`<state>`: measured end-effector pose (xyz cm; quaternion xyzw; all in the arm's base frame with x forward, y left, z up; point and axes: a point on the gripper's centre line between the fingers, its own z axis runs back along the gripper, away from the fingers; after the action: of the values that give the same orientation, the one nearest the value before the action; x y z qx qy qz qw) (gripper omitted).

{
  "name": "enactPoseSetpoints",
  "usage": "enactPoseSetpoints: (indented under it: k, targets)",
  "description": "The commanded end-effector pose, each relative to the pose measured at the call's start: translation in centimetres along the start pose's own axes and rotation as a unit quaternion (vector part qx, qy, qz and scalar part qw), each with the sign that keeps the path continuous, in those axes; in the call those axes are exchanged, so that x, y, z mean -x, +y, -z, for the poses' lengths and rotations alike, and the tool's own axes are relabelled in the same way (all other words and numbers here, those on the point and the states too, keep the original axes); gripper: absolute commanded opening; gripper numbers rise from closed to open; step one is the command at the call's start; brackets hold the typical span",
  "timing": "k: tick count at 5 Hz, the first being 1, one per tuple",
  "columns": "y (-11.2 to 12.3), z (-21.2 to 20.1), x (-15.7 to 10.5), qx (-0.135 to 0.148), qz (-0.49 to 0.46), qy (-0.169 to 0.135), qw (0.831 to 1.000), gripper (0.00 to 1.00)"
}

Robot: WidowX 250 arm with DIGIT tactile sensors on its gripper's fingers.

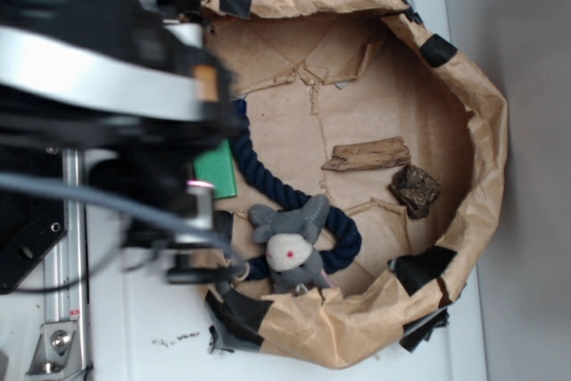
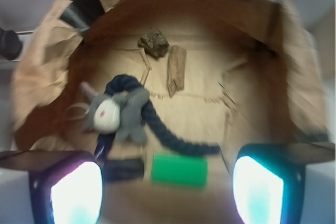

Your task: Grab the rock.

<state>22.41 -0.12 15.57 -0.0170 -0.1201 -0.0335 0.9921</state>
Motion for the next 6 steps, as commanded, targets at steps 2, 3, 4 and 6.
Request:
enactPoseSetpoints:
  k: [2, 3, 4, 6]
  targets:
    - [0.3, 5.9, -6.6, 0.028, 0.08, -0.049, 0.995, 1.0]
    - [-1.5, 8.4, -8.2, 0.02, 0.108, -0.038, 0.993, 1.0]
    - [-3.2, 10.8, -9.4, 0.016, 0.123, -0.032, 0.992, 1.0]
    - [-4.3, 14.1, -10.6, -0.028, 0.126, -0.002, 0.992, 1.0]
